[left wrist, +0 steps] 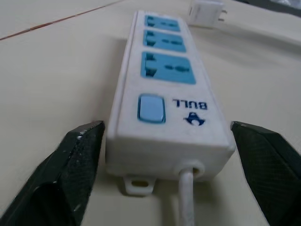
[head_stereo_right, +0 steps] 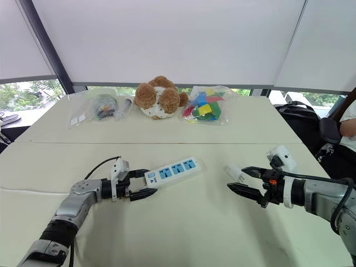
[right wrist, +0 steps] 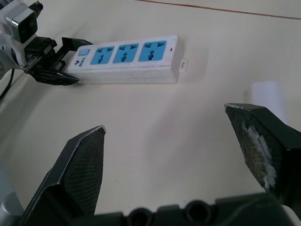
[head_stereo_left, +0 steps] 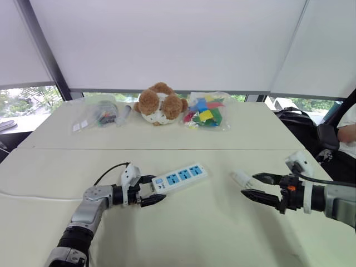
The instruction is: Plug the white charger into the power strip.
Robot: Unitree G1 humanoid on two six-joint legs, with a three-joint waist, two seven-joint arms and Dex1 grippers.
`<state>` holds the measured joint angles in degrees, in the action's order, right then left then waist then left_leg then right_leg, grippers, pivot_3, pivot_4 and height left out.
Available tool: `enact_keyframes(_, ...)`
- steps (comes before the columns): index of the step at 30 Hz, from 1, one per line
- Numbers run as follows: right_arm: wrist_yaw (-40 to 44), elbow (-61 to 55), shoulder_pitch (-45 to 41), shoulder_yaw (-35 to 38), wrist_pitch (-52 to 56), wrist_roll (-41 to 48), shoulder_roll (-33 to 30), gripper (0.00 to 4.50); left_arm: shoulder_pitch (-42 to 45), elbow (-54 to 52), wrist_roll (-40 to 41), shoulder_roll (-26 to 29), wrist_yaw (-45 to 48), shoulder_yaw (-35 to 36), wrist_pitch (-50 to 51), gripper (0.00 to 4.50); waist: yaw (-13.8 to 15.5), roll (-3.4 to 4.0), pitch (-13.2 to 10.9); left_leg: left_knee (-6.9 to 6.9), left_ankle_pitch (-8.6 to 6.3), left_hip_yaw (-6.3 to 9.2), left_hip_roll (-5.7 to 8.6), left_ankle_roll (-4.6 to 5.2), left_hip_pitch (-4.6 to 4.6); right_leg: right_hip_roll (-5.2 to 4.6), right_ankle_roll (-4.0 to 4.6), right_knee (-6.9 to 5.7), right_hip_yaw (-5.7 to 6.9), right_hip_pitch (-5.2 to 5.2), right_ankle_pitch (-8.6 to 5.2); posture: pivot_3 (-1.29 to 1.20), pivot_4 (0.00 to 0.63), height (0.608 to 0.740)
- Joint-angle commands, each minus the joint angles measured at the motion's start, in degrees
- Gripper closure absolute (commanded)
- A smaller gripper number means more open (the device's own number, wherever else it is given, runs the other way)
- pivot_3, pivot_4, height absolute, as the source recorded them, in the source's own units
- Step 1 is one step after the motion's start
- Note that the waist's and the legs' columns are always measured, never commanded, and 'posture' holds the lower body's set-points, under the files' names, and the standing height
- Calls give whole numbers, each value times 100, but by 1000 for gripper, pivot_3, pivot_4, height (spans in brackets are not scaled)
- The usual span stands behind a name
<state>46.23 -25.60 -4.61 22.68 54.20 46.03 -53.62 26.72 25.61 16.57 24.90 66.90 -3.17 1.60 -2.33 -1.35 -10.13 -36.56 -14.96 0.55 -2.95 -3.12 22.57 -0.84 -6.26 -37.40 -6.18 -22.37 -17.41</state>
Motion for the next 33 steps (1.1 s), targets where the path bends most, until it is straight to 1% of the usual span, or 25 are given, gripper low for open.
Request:
enact_keyframes(1, 4, -69, -92, 119, -100, -15, -114, 0, 172, 121, -63, -51, -47, 50, -249, 1497, 7, 0, 0, -5, 0, 0, 0, 0, 0, 0, 0, -2, 0, 2, 0, 0, 150, 739)
enact_keyframes(5, 37, -37, -57, 158, -110, -52, -142, 0, 244, 93, -54, -49, 78, 0, -174, 1491, 6, 0, 0, -28, -3, 1, 0, 6, 10, 0, -4, -3, 0, 4, 2, 0, 150, 739)
enact_keyframes(9, 92, 55, -72, 126, -142, -91, -162, 0, 329, 141, -227, 97, 699, -334, -270, 1491, 15, 0, 0, -50, -6, 2, 0, 10, 26, 0, -14, -3, 0, 1, 8, 0, 150, 739)
enact_keyframes(12, 164, 198, -102, 82, -219, -200, -202, 0, 476, 393, -388, 196, 1300, -654, -390, 1491, 29, 1, 0, -57, -6, 2, 2, 10, 29, -1, -15, -2, 0, 1, 9, 0, 150, 739)
enact_keyframes(16, 207, 245, -115, 63, -240, -238, -227, 0, 783, 1129, -810, 230, 1753, -1013, -981, 1491, 71, 0, 1, -56, -6, 3, 2, 10, 30, 0, -15, -2, 1, 0, 9, 0, 150, 739)
enact_keyframes(22, 170, 257, -62, 170, -180, -254, -257, 0, 1184, 1895, -1006, 177, 1928, -1091, -1564, 1491, 134, 5, 6, -56, -13, 3, 1, 23, 28, 2, -15, -1, 1, 0, 9, 0, 150, 739)
enact_keyframes(24, 267, 297, -22, 166, -35, -210, -398, 0, 1245, 2074, -1117, 171, 1994, -1162, -1847, 1491, 138, 7, 7, -56, -13, 4, 1, 24, 28, 2, -15, -2, 1, 0, 9, 0, 150, 739)
enact_keyframes(27, 192, 526, -250, 76, 398, -165, -657, 0, 1257, 2213, -1108, 132, 2085, -1196, -1861, 1491, 127, 10, 11, -58, -14, 3, 1, 24, 25, 2, -15, -2, 0, 3, 9, 0, 150, 739)
enact_keyframes(30, 408, 913, -806, -391, 732, -216, -1094, 0, 1229, 2217, -1039, 96, 2194, -1208, -1593, 1491, 112, 22, 18, -58, -14, 0, 1, 24, 18, 1, -13, -2, -4, 7, 8, 0, 150, 739)
enact_keyframes(33, 795, 1431, -1426, -1026, 552, -536, -1437, 0, 1204, 2166, -987, 68, 2287, -1224, -1239, 1491, 117, 32, 28, -56, -14, 0, 0, 25, 15, 1, -12, -2, -3, 7, 7, 0, 150, 739)
